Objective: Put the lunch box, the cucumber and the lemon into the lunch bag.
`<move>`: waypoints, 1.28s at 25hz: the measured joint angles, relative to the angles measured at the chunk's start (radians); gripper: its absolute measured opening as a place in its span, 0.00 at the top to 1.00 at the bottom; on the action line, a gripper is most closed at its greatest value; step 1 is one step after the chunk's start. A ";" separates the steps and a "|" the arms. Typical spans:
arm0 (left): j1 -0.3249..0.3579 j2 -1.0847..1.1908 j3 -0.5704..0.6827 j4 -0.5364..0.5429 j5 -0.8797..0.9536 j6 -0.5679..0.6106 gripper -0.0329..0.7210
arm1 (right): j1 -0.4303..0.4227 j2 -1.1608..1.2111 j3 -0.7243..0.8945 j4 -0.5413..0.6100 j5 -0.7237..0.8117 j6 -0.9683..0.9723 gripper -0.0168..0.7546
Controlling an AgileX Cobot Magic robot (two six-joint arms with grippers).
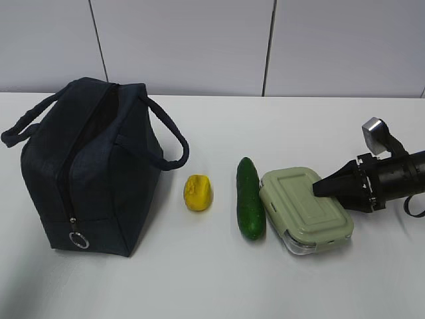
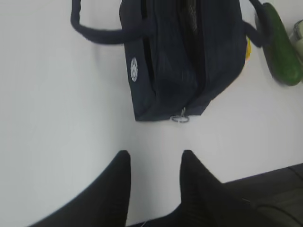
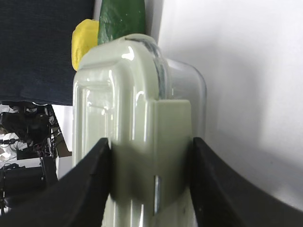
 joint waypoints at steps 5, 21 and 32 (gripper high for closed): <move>0.000 0.326 -0.216 -0.092 0.005 0.070 0.64 | 0.000 0.000 0.000 0.000 0.000 0.000 0.50; -0.026 0.874 -0.616 -0.089 0.125 0.158 0.51 | 0.000 0.000 0.000 0.000 0.001 0.002 0.50; -0.092 0.874 -0.613 -0.053 0.127 0.144 0.43 | 0.000 0.000 0.000 0.000 0.001 0.006 0.50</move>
